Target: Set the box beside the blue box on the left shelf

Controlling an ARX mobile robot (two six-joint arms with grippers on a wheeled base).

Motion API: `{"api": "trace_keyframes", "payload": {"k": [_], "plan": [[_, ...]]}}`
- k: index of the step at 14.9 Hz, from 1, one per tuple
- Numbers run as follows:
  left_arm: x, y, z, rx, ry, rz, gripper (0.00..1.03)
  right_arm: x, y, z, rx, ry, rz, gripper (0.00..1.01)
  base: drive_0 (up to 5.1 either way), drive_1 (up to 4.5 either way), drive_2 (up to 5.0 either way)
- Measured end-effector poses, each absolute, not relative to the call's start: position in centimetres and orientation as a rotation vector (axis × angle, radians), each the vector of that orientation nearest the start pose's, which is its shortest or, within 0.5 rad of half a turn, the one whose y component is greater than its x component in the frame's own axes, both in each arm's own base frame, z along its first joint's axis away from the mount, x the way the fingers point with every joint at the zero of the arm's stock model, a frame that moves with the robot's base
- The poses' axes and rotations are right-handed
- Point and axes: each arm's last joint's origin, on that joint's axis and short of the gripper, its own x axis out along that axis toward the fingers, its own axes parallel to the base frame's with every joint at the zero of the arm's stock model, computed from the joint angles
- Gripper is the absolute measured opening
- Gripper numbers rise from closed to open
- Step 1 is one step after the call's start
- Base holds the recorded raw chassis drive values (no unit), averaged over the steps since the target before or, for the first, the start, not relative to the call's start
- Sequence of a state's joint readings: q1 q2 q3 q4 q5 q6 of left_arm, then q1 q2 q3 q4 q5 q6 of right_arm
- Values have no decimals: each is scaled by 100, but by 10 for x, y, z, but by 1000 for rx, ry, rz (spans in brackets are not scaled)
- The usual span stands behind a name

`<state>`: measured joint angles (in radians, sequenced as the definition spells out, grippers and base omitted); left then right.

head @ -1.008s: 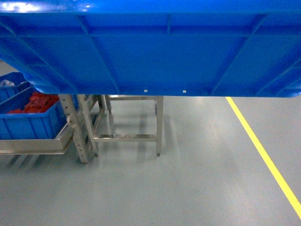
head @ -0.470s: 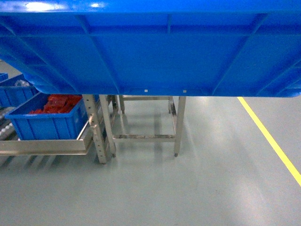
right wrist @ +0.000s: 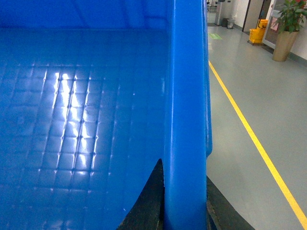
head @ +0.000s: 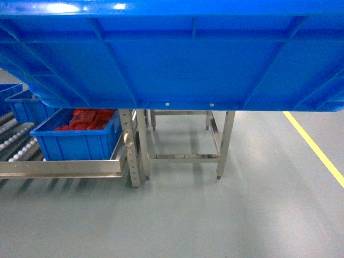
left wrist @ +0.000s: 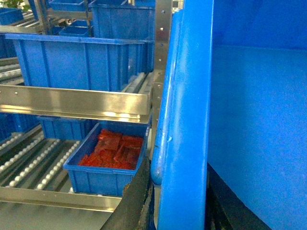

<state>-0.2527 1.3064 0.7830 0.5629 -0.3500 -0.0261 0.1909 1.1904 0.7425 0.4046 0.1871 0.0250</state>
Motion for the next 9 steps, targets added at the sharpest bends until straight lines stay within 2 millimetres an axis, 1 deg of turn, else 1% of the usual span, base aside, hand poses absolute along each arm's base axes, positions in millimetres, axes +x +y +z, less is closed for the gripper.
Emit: {"api": "trace_keyframes", "payload": {"k": [9], "plan": [[281, -62, 292, -37, -39, 97, 17, 261, 45, 292, 16, 44, 4, 9, -501, 245, 245]]}}
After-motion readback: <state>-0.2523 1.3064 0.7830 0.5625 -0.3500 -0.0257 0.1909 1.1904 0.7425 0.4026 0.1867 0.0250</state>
